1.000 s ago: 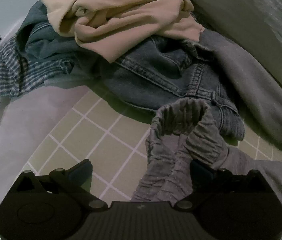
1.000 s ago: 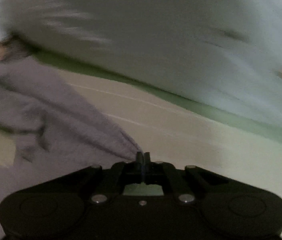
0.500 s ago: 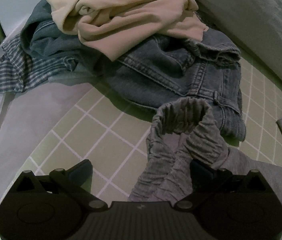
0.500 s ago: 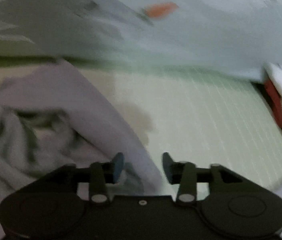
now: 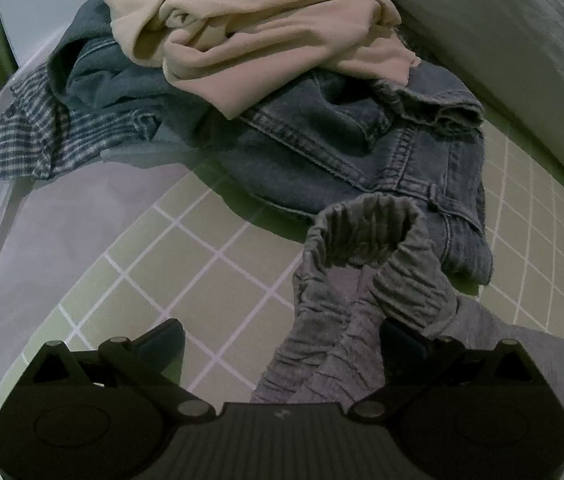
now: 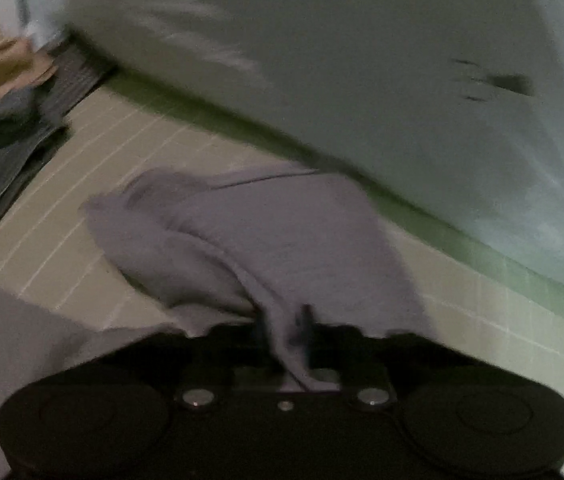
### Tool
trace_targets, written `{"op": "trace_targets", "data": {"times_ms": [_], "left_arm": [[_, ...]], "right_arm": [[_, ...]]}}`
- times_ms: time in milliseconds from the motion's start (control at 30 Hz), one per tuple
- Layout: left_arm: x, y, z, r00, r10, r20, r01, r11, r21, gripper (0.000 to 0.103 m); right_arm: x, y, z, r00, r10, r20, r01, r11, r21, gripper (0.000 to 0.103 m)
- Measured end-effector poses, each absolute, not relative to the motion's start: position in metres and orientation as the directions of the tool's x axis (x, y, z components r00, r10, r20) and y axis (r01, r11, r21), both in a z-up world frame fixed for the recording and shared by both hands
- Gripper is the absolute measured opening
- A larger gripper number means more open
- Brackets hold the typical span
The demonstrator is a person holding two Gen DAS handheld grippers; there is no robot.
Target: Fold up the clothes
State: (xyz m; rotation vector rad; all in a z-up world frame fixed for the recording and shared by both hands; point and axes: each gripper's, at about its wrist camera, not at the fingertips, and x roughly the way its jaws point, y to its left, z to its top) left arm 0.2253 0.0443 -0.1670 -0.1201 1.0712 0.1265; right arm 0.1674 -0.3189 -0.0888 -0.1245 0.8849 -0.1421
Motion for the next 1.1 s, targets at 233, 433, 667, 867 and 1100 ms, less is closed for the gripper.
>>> {"op": "trace_targets", "data": {"times_ms": [233,433,667,867,1100], "left_arm": [[0.226,0.045,-0.166,0.473,0.042,-0.880,-0.158,0.987,-0.038,0.103],[0.229,0.049,-0.159,0.455,0.029,-0.890,-0.165,0.985,-0.052,0.103],[0.223,0.045,-0.122,0.531,-0.012,-0.848,-0.148,0.983,-0.107,0.103],[0.228,0.029,-0.120,0.525,-0.046,-0.850,-0.112,0.986,-0.123,0.102],[0.238,0.010,-0.134,0.493,-0.040,-0.869,-0.056,0.995,-0.078,0.090]], "right_arm": [[0.074,-0.462,-0.045,0.500,-0.606,-0.619,0.589,0.762,-0.270,0.005],[0.004,-0.548,-0.054,0.208,-0.699,-0.684,0.815,0.511,-0.274,0.029],[-0.007,-0.529,-0.057,0.349,-0.596,-0.723,0.829,0.556,-0.059,0.058],[0.030,-0.527,-0.074,0.399,-0.471,-0.787,0.821,0.566,0.077,0.076],[0.048,-0.547,-0.109,0.292,-0.413,-0.863,0.906,0.407,0.112,0.082]]}}
